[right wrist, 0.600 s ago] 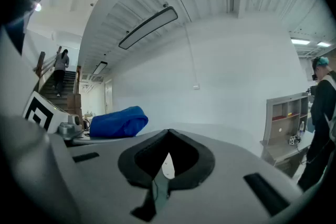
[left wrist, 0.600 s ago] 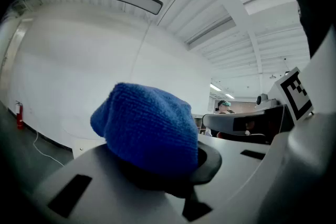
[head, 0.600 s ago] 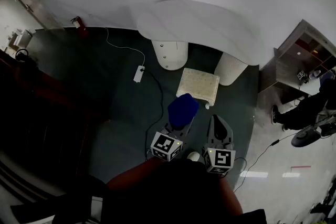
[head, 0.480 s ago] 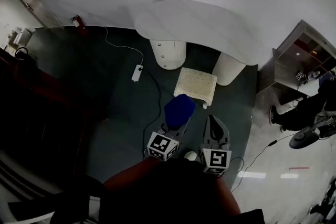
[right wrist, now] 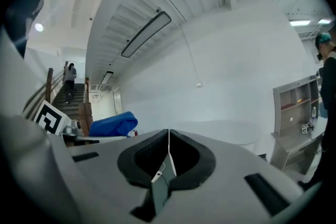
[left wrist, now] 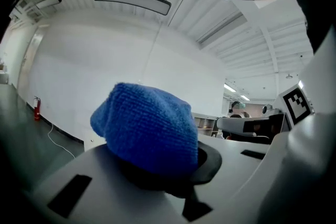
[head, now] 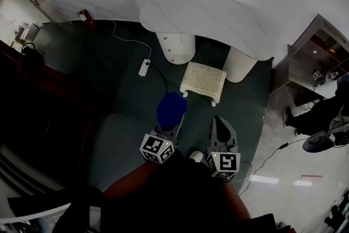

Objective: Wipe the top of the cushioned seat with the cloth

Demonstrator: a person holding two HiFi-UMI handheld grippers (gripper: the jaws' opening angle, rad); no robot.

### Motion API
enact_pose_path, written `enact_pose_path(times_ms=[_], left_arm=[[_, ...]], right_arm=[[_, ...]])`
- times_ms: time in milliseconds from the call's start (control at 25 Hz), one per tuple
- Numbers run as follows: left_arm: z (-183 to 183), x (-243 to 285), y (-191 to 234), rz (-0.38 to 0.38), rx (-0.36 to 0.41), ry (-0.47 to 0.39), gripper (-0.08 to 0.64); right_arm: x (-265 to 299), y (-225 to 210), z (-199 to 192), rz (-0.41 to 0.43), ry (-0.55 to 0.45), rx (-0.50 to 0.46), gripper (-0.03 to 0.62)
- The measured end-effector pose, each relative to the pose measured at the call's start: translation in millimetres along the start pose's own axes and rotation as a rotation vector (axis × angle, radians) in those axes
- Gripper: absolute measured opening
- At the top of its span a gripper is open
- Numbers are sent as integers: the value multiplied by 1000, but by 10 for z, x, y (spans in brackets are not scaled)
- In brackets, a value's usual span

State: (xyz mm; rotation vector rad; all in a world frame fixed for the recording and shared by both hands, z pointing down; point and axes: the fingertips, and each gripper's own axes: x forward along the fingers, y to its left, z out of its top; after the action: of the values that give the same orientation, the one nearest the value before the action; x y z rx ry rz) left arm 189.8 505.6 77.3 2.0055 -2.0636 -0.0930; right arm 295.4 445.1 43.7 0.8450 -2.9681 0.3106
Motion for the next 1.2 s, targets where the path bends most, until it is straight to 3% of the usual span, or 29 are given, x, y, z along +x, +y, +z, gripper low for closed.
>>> enact_pose_path(times_ms=[160,440,680,920,1200], left_arm=[[-97,40,-6,-66,-40,-2,40],[-83,386,323,-68,-15,17,40],[-72,830,896,-82,-37,59,41],[107,1348,1824,-34,-57,90,41],[337,1733,2488,-183,-115,68,40]], right_arm=[[62,-6,-69,30,-6,29,37],[470,12,-232,78,82,5,37],[1084,-60,-257,76,118,-23,37],[1995,-46,-143,82,170,-52,37],[2753,-131,-147,60,247,-103,37]])
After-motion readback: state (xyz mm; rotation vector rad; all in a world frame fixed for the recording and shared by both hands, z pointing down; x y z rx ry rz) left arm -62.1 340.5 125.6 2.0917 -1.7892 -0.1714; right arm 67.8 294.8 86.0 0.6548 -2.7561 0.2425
